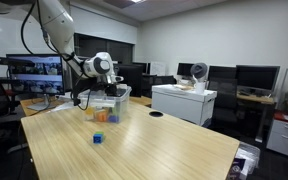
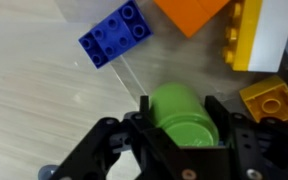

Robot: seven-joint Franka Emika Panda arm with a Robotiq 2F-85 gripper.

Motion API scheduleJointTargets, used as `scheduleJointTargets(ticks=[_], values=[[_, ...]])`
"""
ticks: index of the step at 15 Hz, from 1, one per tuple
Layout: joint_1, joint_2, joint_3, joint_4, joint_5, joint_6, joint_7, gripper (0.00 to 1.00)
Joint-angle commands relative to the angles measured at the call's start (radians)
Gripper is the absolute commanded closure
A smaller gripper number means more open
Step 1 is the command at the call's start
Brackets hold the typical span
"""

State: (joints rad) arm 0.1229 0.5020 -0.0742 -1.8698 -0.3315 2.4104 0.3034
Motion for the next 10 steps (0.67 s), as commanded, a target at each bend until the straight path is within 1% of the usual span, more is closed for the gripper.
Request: scheduleJointTargets(ticks=[1, 5, 10], values=[[-0.001, -0.004, -0.001, -0.014, 0.007, 0.028, -0.036, 0.68], [0.001, -0.055, 0.007, -0.051, 0.016, 0.037, -0.035, 0.68], [-0.003, -0.209, 0.036, -0.119, 0.053, -0.049, -0.054, 0.68]])
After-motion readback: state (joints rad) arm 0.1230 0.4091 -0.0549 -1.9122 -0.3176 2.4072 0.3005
